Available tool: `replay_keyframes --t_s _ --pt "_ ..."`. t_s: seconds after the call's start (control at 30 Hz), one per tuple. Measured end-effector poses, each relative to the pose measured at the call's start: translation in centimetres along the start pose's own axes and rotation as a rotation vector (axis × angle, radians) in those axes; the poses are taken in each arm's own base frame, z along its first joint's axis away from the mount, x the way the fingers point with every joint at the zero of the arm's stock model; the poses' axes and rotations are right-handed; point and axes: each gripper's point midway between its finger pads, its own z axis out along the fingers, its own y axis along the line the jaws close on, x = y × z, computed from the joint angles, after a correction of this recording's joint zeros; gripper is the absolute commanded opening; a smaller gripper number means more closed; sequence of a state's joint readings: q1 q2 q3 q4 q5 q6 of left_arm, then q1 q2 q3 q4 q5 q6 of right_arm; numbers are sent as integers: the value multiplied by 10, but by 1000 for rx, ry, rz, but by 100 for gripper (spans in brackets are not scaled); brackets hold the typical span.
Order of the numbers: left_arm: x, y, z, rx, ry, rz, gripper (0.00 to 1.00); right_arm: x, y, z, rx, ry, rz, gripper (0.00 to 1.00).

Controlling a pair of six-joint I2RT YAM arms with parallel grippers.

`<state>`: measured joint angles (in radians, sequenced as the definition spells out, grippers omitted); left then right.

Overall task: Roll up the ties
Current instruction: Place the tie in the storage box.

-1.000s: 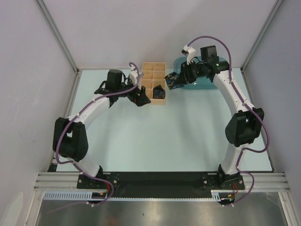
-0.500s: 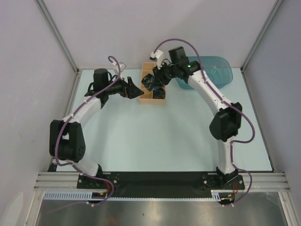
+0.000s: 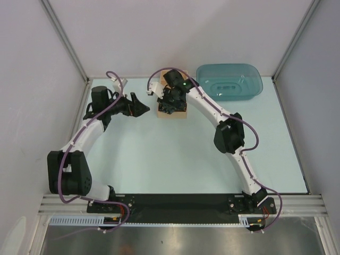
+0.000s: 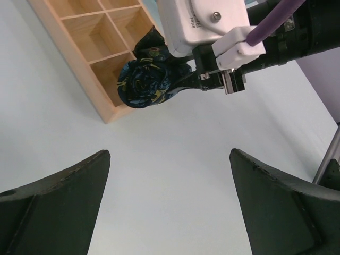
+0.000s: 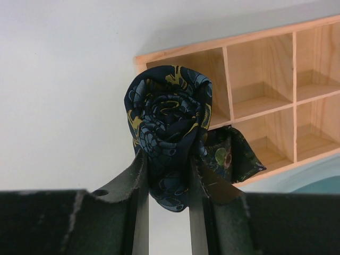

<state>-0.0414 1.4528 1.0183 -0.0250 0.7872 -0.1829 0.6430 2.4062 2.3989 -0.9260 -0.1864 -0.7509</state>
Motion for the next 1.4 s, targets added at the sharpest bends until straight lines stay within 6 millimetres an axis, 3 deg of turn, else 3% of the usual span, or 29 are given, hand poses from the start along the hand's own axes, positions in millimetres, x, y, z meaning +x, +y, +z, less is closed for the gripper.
replay_keyframes --t_s 0.47,0.77,1.07,1.17,1.4 --pt "15 13 -15 -56 -22 -14 99 1 -16 18 75 39 -132 0" --pt "7 29 -26 -110 -65 -32 100 4 -14 36 65 53 -233 0" --pt "10 34 -31 -131 -75 -48 100 10 -10 47 38 75 -325 0" --pt "10 35 -32 -132 -78 -53 100 11 -9 48 35 80 -336 8" --pt "8 35 -32 -133 -85 -50 100 12 -8 53 37 91 -345 41"
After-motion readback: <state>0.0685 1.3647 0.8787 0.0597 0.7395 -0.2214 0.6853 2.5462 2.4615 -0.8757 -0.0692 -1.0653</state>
